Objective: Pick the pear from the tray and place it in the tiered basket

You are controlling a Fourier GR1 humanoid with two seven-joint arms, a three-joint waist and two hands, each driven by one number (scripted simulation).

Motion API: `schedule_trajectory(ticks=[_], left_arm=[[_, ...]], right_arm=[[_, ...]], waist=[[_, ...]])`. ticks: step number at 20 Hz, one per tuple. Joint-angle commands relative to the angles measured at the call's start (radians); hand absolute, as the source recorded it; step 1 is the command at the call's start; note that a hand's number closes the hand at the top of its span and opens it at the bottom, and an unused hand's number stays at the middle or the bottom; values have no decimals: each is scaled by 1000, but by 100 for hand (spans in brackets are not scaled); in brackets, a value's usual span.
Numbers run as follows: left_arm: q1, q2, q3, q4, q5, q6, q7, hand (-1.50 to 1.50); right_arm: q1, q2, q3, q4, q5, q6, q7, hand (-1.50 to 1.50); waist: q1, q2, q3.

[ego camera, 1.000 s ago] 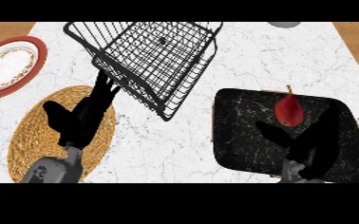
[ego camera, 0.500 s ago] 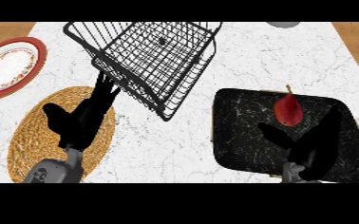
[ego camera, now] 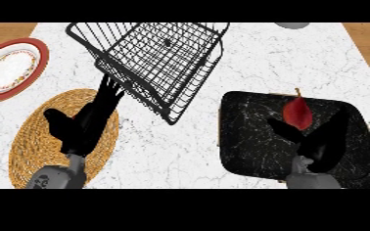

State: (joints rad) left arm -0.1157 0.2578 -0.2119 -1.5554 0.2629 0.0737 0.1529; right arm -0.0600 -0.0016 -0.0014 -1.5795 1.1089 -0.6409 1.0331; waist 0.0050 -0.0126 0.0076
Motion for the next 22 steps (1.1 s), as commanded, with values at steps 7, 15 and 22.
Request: schedule_trajectory(ticks=[7,15,22], left_arm=[[19,-30,16,-52,-37,12,93,0],[-29,-87,15,119,-82,-18,-14,0],[-15,-88,37,33,-66,-29,54,0]], right_arm=[[-41,1,-50,177,-115,-136,-59,-150],[-144,-67,-72,284,-263,-112,-285,150],[-177,-13,-65,384,-157,-203,-289,150]], waist=[[-1,12,-7],[-5,16,-7],[-1,14,-7]])
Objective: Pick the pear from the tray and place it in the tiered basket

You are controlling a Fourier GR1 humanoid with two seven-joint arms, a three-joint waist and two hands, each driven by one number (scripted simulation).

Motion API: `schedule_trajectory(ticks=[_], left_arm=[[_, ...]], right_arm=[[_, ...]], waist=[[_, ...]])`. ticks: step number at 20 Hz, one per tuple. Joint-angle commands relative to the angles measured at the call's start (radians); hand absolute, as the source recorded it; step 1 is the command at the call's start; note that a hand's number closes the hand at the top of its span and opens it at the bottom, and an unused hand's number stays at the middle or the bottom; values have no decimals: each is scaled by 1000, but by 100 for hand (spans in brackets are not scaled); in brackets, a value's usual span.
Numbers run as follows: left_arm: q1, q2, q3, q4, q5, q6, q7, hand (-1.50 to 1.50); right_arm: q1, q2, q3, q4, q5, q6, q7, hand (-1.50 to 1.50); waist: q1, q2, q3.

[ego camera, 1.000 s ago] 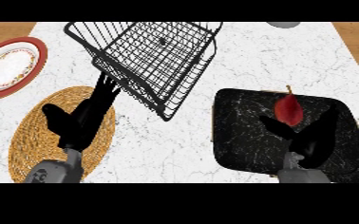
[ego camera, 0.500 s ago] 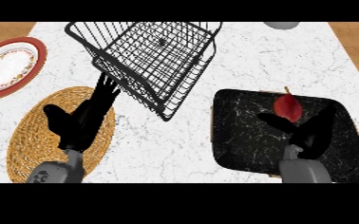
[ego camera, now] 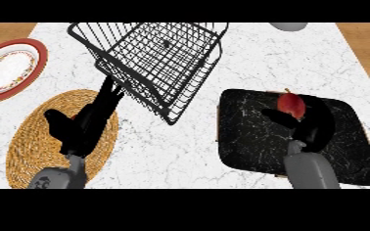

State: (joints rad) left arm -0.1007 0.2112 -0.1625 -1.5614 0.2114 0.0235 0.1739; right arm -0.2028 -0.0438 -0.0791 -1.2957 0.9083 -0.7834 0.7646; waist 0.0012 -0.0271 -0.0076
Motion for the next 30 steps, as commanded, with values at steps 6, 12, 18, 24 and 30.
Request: schedule_trajectory(ticks=[6,12,18,24,30], left_arm=[[-63,-45,3,44,-15,7,86,0],[-34,-37,-34,-16,-13,-28,54,0],[-32,-30,-27,3,-19,-24,61,0],[-5,-31,9,10,-18,0,37,0],[-48,-26,30,56,-15,-12,44,0]], right_arm=[[-49,38,-25,3,81,-110,-12,150],[-97,-144,350,60,76,374,-365,150],[-143,-272,442,-23,-149,721,-694,150],[-345,-436,238,-164,-516,1080,-885,150],[-590,-560,39,-86,-730,1301,-886,150]], waist=[[-3,28,8],[105,56,4],[74,38,8],[-2,24,6],[-1,30,6]])
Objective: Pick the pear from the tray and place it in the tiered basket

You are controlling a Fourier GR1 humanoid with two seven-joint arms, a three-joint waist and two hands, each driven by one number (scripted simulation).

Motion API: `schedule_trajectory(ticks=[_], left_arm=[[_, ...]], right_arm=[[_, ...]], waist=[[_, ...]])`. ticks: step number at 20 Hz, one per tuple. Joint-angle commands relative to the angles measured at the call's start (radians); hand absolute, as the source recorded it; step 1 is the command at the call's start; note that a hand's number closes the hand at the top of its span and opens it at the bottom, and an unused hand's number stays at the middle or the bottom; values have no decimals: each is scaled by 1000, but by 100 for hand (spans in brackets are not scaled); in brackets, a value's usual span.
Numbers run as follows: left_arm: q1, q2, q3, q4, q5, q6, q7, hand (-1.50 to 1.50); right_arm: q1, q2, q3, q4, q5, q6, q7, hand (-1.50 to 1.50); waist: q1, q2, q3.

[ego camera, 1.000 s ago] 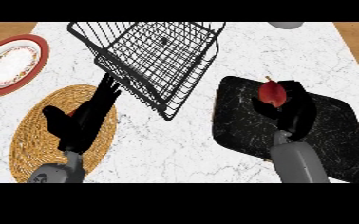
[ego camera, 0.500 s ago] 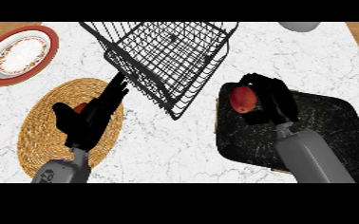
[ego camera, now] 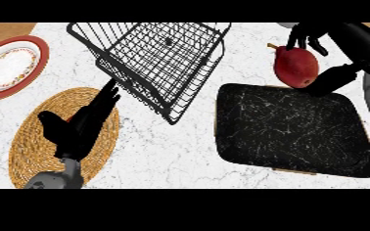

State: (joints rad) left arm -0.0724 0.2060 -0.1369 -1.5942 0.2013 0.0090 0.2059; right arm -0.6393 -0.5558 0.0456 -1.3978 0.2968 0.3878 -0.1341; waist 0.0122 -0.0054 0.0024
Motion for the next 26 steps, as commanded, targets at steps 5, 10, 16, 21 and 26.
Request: schedule_trajectory(ticks=[5,10,16,21,26], left_arm=[[-106,-46,0,120,-14,5,28,0],[-109,-39,34,123,-12,-6,10,0],[-95,-74,-5,82,-55,37,49,0],[-70,-47,11,48,-28,-13,50,0],[-81,-65,-13,11,-42,0,85,0]], right_arm=[[-322,-59,-124,150,-141,178,41,150],[-415,-48,-122,120,-162,232,137,150],[-617,72,-49,234,-88,187,258,150],[-717,193,-44,447,-30,75,257,150],[-818,339,-12,556,28,-48,319,150]], waist=[[-4,10,-3],[-13,6,-3],[-6,6,-3],[12,11,-3],[20,12,-4]])
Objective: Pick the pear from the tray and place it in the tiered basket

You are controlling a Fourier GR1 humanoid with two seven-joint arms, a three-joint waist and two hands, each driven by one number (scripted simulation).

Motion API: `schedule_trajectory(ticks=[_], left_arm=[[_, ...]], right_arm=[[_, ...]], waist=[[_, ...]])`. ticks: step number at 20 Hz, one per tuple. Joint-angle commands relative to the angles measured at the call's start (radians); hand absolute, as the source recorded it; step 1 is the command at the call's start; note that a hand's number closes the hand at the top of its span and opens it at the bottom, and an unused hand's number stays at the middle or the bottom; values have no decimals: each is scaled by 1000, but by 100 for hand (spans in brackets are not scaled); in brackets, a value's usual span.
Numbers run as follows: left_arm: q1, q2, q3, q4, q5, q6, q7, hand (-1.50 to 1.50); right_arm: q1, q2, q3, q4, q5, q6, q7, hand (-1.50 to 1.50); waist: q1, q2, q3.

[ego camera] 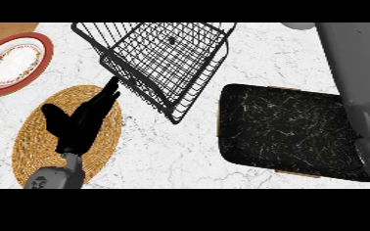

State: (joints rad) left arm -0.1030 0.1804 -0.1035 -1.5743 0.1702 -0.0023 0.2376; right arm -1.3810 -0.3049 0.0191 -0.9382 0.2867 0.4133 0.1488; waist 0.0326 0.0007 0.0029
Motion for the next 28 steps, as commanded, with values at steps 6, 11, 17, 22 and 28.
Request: schedule_trajectory(ticks=[6,11,17,22,28], left_arm=[[-51,-55,-40,51,-32,5,5,0],[-79,-30,5,41,5,-16,46,0],[-80,-52,-46,32,-25,-26,32,0],[-74,-60,-53,31,-26,-39,32,0],[-75,-70,-27,102,-32,-44,-36,0]], right_arm=[[-74,129,-13,215,42,-107,-111,150],[-126,267,-1,339,81,-222,-110,150],[-107,303,-49,449,-147,-241,-140,-150],[-124,304,64,512,-276,-262,-255,-150],[-145,305,133,468,-440,-370,-323,-150]], waist=[[-11,8,-4],[-5,9,-4],[37,17,-5],[67,17,-6],[50,13,-6]])
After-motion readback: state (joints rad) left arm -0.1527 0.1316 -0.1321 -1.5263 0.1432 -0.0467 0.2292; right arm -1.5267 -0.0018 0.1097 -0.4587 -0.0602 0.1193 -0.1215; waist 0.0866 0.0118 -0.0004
